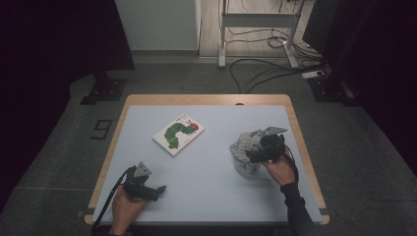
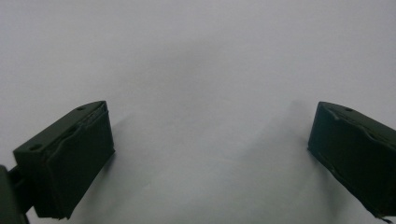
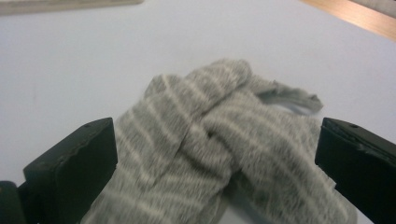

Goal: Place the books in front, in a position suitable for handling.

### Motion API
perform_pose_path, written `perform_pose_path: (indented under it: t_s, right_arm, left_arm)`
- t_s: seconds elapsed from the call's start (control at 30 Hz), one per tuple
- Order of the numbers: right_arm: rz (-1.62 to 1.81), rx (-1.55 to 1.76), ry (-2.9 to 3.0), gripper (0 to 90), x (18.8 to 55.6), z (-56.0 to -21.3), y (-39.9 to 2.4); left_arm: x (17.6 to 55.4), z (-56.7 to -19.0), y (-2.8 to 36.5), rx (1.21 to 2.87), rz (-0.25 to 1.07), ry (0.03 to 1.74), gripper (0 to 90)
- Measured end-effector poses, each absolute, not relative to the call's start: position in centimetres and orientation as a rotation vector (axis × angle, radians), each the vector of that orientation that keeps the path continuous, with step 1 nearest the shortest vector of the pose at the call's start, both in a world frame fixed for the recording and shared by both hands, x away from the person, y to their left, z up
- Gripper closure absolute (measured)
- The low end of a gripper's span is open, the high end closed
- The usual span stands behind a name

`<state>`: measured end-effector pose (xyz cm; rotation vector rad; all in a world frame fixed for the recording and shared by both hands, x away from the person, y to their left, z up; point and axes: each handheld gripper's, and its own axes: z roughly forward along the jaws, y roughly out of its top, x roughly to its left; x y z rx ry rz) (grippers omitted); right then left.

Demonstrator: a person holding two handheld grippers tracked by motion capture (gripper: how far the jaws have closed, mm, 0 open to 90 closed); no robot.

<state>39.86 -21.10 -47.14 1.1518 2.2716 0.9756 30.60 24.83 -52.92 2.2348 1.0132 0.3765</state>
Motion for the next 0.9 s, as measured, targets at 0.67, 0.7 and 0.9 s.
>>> perform_pose_path:
  t_s: [0.67,0.7,0.9]
  right_arm:
    - [0.849,1.198,2.480,8.9,43.6,-51.5,-19.0]
    - [0.849,1.198,2.480,8.9,43.6,-51.5,-19.0]
    - [0.860,1.201,2.478,38.4,43.2,-51.2,-19.1]
  left_arm:
    - [30.6,-52.9,24.8,2.235,0.376,1.012,0.0]
    - [30.6,-52.9,24.8,2.235,0.376,1.012,0.0]
    - [30.6,-52.9,24.8,2.235,0.377,1.013,0.0]
